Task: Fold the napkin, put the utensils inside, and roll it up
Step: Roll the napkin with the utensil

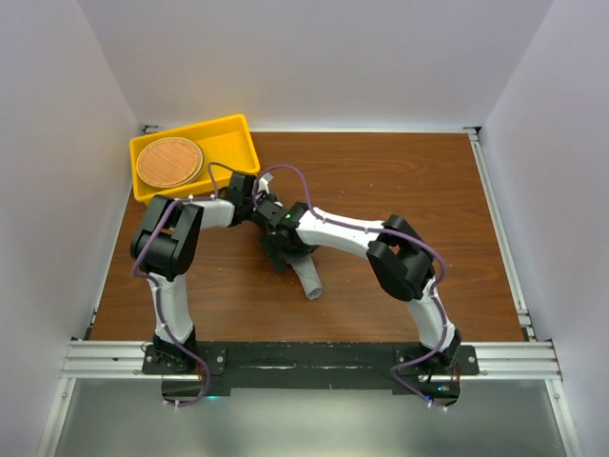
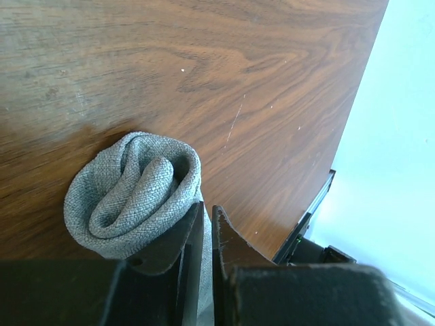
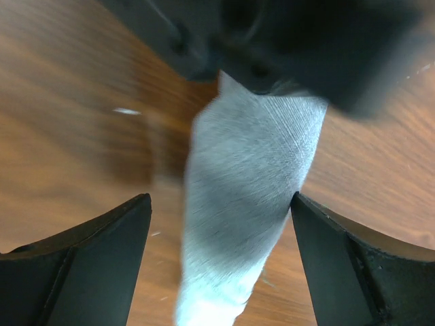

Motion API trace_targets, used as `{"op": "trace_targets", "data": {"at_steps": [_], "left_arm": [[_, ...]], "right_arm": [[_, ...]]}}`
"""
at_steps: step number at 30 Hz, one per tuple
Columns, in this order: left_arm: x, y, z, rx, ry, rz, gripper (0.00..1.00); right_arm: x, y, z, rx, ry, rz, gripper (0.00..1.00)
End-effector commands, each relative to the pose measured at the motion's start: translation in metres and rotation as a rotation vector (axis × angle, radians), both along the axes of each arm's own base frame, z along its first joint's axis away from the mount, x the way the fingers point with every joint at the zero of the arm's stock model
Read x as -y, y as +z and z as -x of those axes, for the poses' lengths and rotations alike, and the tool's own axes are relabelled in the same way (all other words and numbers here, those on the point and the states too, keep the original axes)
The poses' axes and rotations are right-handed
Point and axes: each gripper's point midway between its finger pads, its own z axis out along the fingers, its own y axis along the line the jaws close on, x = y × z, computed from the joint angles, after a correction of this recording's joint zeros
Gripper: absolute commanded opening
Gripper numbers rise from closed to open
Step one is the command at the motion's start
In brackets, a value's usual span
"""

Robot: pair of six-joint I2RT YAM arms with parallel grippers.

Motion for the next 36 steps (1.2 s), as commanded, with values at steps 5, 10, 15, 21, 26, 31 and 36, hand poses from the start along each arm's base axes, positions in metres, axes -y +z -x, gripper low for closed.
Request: {"op": "trace_targets", "data": {"at_steps": [5, 10, 15, 21, 26, 31, 36], "left_arm": [[-0.005, -0.008, -0.006, -0.014, 0.004, -0.029, 0.14], [-0.008, -0.006, -0.003, -0.029, -0.01, -0.046, 0.19], [-0.029, 0.018, -0.021, 0.068, 0.015, -0.11, 0.37], [-0.065, 0.067, -0.044, 0.225, 0.105, -0.19, 0.54], [-0.083, 0.105, -0.049, 0.33, 0.165, -0.26, 0.59], [-0.078, 0.11, -0.036, 0.314, 0.137, -0.233, 0.57], [-0.063, 0.088, -0.006, 0.241, 0.103, -0.163, 0.44]], "right_arm": [[0.02, 0.0, -0.009, 0.116, -0.013, 0.165, 0.82], [0.021, -0.009, -0.006, 0.082, -0.036, 0.129, 0.4], [0.018, -0.014, -0.003, -0.006, -0.098, -0.038, 0.26], [0.016, -0.009, -0.002, -0.13, -0.192, -0.286, 0.26], [0.012, -0.002, -0.018, -0.2, -0.352, -0.495, 0.25], [0.001, -0.007, -0.02, -0.253, -0.46, -0.584, 0.31], [0.004, -0.018, -0.018, -0.256, -0.515, -0.579, 0.45]]}}
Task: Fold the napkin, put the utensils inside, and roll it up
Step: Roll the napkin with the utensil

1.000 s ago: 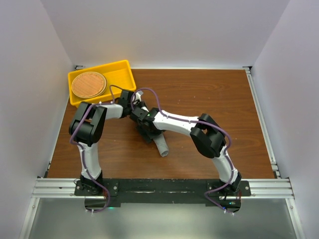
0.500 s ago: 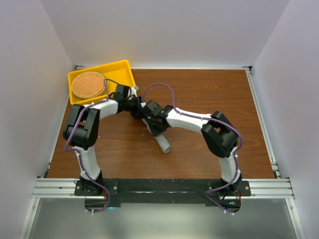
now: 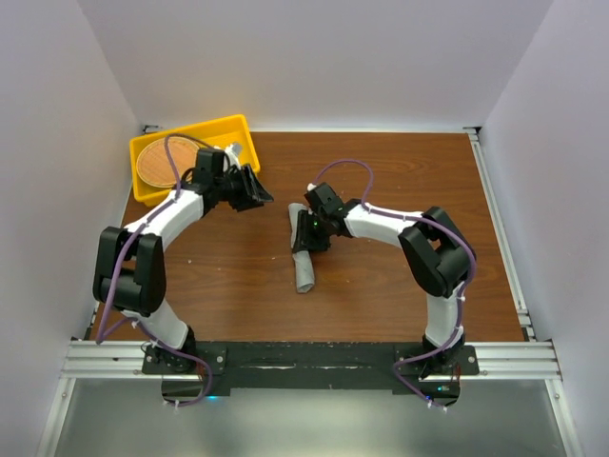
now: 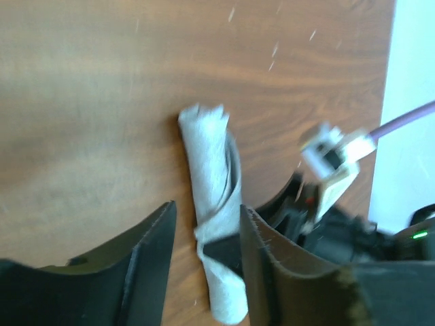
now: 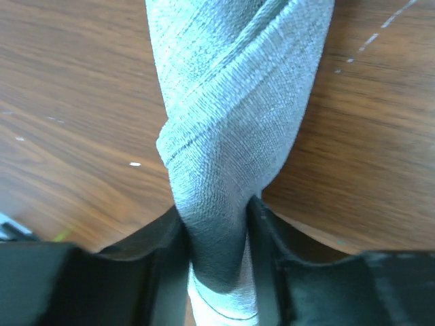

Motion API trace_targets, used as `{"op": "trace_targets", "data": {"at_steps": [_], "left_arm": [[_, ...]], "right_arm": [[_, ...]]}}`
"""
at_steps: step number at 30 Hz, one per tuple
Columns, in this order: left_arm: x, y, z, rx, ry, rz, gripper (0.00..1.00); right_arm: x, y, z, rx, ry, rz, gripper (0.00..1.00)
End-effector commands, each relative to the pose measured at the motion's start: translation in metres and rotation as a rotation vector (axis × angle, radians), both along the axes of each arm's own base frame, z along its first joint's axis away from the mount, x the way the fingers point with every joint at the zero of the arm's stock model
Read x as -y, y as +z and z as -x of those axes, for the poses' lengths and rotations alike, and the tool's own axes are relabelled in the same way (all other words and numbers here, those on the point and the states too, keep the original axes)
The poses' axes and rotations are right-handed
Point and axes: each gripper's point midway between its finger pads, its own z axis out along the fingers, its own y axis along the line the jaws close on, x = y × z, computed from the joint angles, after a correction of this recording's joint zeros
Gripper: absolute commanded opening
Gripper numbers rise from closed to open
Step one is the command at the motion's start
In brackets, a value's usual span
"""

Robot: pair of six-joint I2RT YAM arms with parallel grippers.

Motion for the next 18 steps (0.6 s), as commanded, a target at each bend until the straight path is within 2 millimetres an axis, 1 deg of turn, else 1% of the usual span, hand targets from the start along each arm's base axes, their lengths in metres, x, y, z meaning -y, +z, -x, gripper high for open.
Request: {"op": "trace_targets", "data": {"at_steps": [1, 5, 8, 10, 11, 14, 15, 16, 17, 18], "left_arm": [[0.012, -0.012, 0.026, -0.048, -0.052, 0.032, 0.43], [0.024, -0.018, 0.036, -0.068, -0.098, 0.031, 0.41], [0.031, -0.018, 0.036, -0.061, -0.114, 0.033, 0.39], [0.035, -0.018, 0.034, -0.068, -0.121, 0.037, 0.37], [0.039, -0.018, 0.035, -0.068, -0.131, 0.041, 0.36], [0.049, -0.018, 0.038, -0.069, -0.154, 0.033, 0.34], [0.051, -0.021, 0.042, -0.088, -0.16, 0.028, 0.35], [0.057, -0.02, 0.045, -0.09, -0.172, 0.027, 0.37], [0.058, -0.022, 0.047, -0.096, -0.168, 0.013, 0.43], [0.059, -0.023, 0.05, -0.108, -0.168, 0.002, 0.46]], "right_arm": [[-0.003, -0.01, 0.008, -0.043, -0.046, -0.013, 0.5], [0.003, -0.008, 0.009, -0.024, -0.014, 0.014, 0.62], [0.002, -0.009, 0.012, -0.034, 0.002, 0.012, 0.65], [0.001, -0.007, 0.012, -0.034, 0.009, 0.01, 0.66], [0.001, -0.004, 0.01, -0.025, 0.018, 0.01, 0.68], [0.002, 0.016, 0.007, 0.014, 0.032, 0.008, 0.78], [0.003, 0.029, 0.003, 0.04, 0.028, 0.0, 0.84], [0.005, 0.037, 0.002, 0.051, 0.028, -0.001, 0.86], [0.01, 0.044, 0.003, 0.053, 0.033, 0.015, 0.88], [0.013, 0.058, 0.003, 0.079, 0.031, 0.008, 0.9]]}}
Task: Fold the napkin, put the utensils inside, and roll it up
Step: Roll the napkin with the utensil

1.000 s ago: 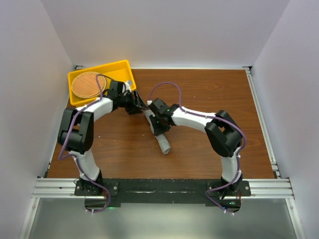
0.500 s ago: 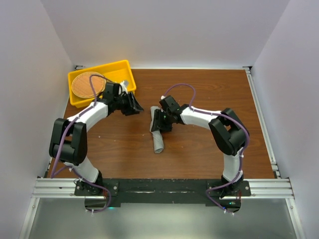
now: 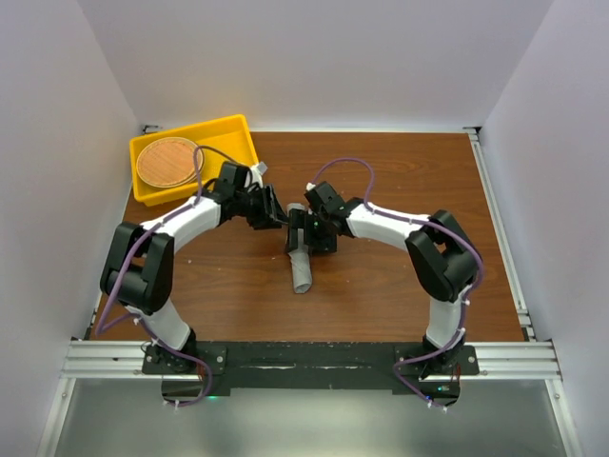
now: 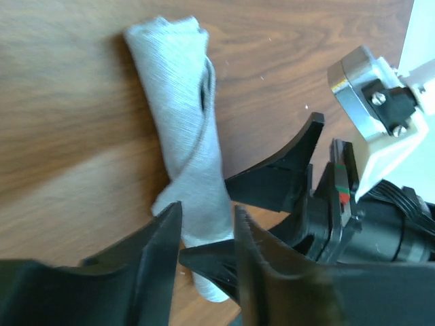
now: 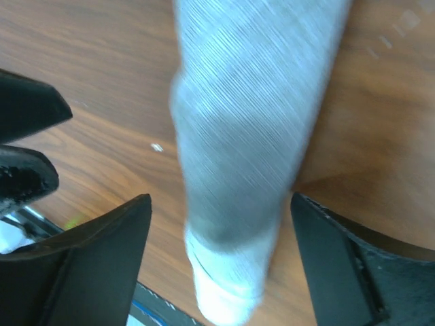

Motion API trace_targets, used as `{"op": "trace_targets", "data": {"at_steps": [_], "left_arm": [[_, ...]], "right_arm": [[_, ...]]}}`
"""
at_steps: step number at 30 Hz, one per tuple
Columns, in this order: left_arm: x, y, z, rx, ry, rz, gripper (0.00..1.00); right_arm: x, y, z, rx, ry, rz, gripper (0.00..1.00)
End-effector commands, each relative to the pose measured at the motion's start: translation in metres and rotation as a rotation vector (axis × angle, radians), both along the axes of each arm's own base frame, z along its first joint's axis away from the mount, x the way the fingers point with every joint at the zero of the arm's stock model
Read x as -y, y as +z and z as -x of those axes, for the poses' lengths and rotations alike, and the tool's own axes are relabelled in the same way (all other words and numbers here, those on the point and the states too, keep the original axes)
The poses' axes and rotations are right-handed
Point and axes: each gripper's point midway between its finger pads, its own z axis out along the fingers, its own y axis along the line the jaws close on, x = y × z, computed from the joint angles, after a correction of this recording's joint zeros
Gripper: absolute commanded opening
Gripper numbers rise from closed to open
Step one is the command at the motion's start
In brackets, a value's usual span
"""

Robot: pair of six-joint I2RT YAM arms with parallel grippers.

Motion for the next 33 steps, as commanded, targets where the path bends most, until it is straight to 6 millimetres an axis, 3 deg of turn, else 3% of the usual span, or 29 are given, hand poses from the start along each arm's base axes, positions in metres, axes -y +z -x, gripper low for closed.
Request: {"op": "trace_targets", "data": {"at_steps": [1, 5, 10, 13, 16, 17, 22, 33], "left_arm": [[0.02, 0.016, 0.001, 0.025, -0.027, -0.008, 0.49], [0.021, 0.012, 0.01, 0.018, 0.001, -0.105, 0.56], [0.028, 0.007, 0.021, 0.006, 0.017, -0.201, 0.57], [0.031, 0.003, 0.02, 0.014, 0.029, -0.252, 0.57], [0.038, -0.002, 0.016, 0.023, 0.006, -0.28, 0.61], [0.036, -0.013, 0.019, -0.015, 0.0, -0.305, 0.61], [0.045, -0.026, 0.018, -0.029, -0.008, -0.336, 0.6], [0.053, -0.053, 0.024, -0.093, -0.01, -0.461, 0.64]], "right_arm": [[0.03, 0.046, 0.003, 0.058, 0.013, 0.072, 0.91], [0.067, 0.064, 0.016, 0.055, 0.018, 0.177, 0.94], [0.133, 0.093, 0.031, 0.134, 0.021, 0.324, 0.95], [0.156, 0.109, 0.042, 0.173, 0.036, 0.367, 0.96], [0.163, 0.114, 0.054, 0.2, 0.038, 0.345, 0.96], [0.165, 0.122, 0.059, 0.225, 0.032, 0.319, 0.97], [0.17, 0.117, 0.075, 0.215, 0.055, 0.291, 0.97], [0.171, 0.131, 0.072, 0.277, 0.074, 0.274, 0.97]]}}
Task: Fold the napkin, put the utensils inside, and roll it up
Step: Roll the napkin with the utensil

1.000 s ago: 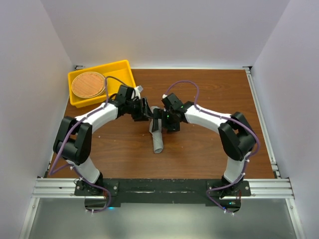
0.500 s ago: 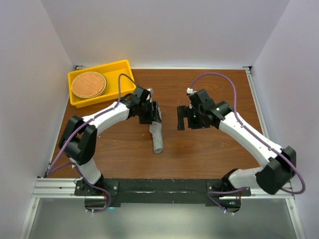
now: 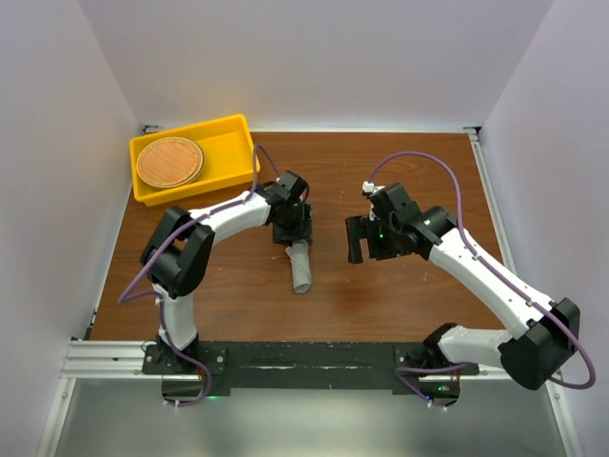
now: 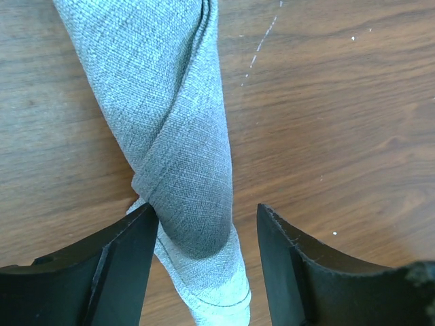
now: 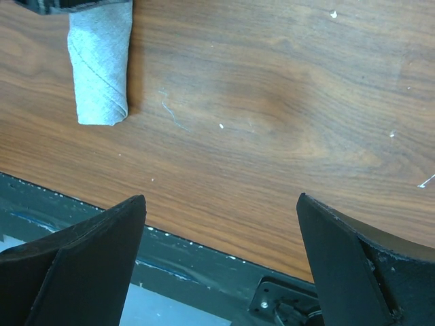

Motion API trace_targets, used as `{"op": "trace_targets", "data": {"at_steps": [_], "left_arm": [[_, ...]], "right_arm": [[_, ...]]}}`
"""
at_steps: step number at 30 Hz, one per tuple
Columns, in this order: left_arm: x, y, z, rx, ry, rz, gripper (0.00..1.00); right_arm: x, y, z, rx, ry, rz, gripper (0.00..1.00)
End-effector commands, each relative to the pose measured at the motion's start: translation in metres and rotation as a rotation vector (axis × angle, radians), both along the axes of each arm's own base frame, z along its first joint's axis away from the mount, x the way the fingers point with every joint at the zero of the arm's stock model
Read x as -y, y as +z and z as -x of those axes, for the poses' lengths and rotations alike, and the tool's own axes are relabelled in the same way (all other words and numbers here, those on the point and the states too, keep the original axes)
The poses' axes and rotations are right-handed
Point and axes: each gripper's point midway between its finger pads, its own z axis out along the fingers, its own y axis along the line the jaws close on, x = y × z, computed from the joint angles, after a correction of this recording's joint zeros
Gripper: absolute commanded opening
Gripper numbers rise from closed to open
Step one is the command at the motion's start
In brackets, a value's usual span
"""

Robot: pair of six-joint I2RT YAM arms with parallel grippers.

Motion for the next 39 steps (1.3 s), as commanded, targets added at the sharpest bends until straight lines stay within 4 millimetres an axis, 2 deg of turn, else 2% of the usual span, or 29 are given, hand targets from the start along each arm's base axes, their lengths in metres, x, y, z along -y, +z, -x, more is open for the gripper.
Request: {"op": "trace_targets", "data": {"at_steps": [1, 4, 9, 11, 17, 22, 26, 28, 29, 32, 39], "left_arm": [[0.0, 0.002, -0.007, 0.016, 0.03, -0.047, 0.64], [-0.003, -0.007, -0.005, -0.003, 0.031, -0.082, 0.64], [-0.001, -0.001, -0.005, 0.016, 0.038, -0.109, 0.63], [-0.003, -0.005, -0.004, 0.003, 0.045, -0.118, 0.63], [-0.007, -0.019, 0.002, -0.02, 0.058, -0.163, 0.52], [-0.023, -0.021, 0.002, -0.023, 0.102, -0.263, 0.41], [-0.053, -0.019, -0.001, 0.008, 0.136, -0.416, 0.23], [-0.072, -0.018, 0.005, -0.001, 0.126, -0.507, 0.21], [-0.102, -0.01, 0.008, 0.018, 0.122, -0.656, 0.15], [-0.128, 0.003, 0.011, 0.057, 0.11, -0.767, 0.14], [-0.187, 0.009, 0.019, 0.089, -0.01, -1.045, 0.14]], "right_arm": [[0.001, 0.015, -0.005, 0.058, 0.028, -0.008, 0.98], [0.001, 0.016, -0.007, 0.067, 0.037, 0.0, 0.98], [0.0, 0.015, -0.008, 0.064, 0.046, 0.002, 0.98], [-0.001, 0.015, -0.008, 0.063, 0.052, -0.004, 0.98], [-0.002, 0.017, -0.009, 0.072, 0.058, -0.011, 0.98], [-0.002, 0.016, -0.008, 0.076, 0.063, -0.009, 0.98], [-0.004, 0.018, -0.011, 0.089, 0.067, -0.015, 0.98], [-0.004, 0.019, -0.013, 0.096, 0.067, -0.017, 0.98], [-0.004, 0.017, -0.014, 0.099, 0.071, -0.016, 0.98], [-0.008, 0.016, -0.011, 0.09, 0.087, -0.036, 0.98], [-0.012, 0.013, -0.01, 0.081, 0.102, -0.051, 0.98]]}}
